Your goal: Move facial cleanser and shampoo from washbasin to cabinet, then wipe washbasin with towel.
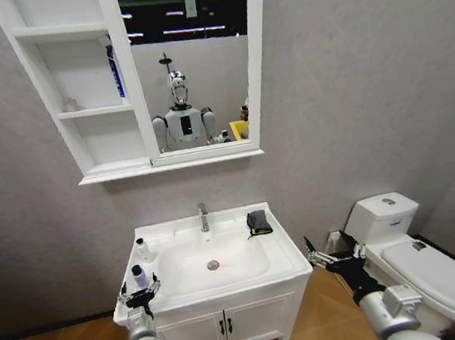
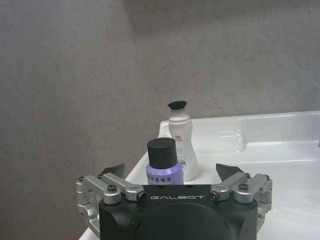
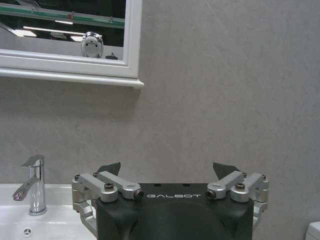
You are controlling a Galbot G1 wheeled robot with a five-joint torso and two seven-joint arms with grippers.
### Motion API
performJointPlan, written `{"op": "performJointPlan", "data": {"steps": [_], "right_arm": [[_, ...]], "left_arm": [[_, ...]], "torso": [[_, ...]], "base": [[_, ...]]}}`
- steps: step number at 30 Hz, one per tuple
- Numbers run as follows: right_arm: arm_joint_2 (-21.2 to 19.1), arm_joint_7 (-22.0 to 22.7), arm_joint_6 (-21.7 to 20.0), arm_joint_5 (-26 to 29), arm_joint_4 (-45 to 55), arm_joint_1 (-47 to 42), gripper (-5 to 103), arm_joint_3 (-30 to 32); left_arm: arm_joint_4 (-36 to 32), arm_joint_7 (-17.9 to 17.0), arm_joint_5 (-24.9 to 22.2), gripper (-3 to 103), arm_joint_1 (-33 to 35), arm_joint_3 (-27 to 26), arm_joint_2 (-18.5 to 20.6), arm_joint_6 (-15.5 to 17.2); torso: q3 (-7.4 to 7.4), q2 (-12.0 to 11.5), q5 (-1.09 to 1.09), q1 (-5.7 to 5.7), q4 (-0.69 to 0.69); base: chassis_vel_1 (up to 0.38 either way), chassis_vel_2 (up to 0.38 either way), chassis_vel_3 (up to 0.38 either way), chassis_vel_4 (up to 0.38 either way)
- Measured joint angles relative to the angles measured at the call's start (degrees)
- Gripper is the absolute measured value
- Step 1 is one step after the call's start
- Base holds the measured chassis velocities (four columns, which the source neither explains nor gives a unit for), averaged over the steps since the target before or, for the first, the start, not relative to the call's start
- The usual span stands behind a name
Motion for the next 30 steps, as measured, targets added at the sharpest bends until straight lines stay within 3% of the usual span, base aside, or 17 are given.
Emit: {"op": "performJointPlan", "data": {"steps": [12, 15, 17, 18, 23, 25, 27, 30], "right_arm": [[-0.33, 0.04, 0.51, 1.65, -1.06, 0.04, 100, 0.17], [-0.16, 0.16, 0.9, 1.65, -1.64, 0.04, 100, 0.33], [-0.11, 0.16, 0.97, 1.65, -1.7, 0.01, 100, 0.34], [-0.03, 0.17, 1.07, 1.63, -1.83, -0.06, 100, 0.39], [-0.02, 0.18, 1.13, 1.62, -1.88, -0.08, 100, 0.53], [-0.05, 0.18, 1.26, 1.6, -1.96, -0.16, 100, 0.58], [-0.05, 0.18, 1.37, 1.57, -2.03, -0.24, 100, 0.61], [0.01, 0.26, 1.6, 1.48, -2.1, -0.4, 100, 0.62]], "left_arm": [[3.25, 0.48, -4.22, 103, -2.79, 0.12, 1.95, 2.86], [4.73, 0.98, -5.25, 91, -3.99, 0.37, 2.21, 3.34], [5.17, 1.13, -5.24, 91, -4.28, 0.35, 2.21, 3.31], [6.04, 1.37, -5.23, 80, -4.91, 0.28, 2.1, 3.23], [7.16, 1.55, -5.27, 70, -5.68, 0.27, 1.9, 3.06], [8.03, 1.72, -5.16, 53, -6.41, 0.27, 1.66, 2.8], [8.22, 1.73, -5.16, 53, -6.65, 0.26, 1.54, 2.76], [8.25, 1.74, -5.15, 43, -6.76, 0.13, 1.48, 2.65]], "torso": [[0.0, 0.0, 0.0, 0.0, 0.01], [0.0, 0.0, 0.0, 0.0, 0.01], [0.0, 0.0, 0.0, 0.0, 0.02], [0.0, 0.0, 0.0, 0.0, 0.01], [0.0, 0.0, 0.0, 0.0, 0.01], [0.0, 0.0, 0.0, 0.0, 0.01], [0.0, 0.0, 0.0, 0.0, 0.01], [0.0, 0.0, 0.0, 0.0, 0.01]], "base": [[0.0, 0.0, 0.0, 0.0], [0.0, 0.0, 0.0, 0.0], [0.0, 0.0, 0.0, 0.0], [0.0, 0.0, 0.0, 0.0], [0.0, 0.0, 0.0, 0.0], [0.0, 0.0, 0.0, 0.0], [0.0, 0.0, 0.0, 0.0], [0.0, 0.0, 0.0, 0.0]]}}
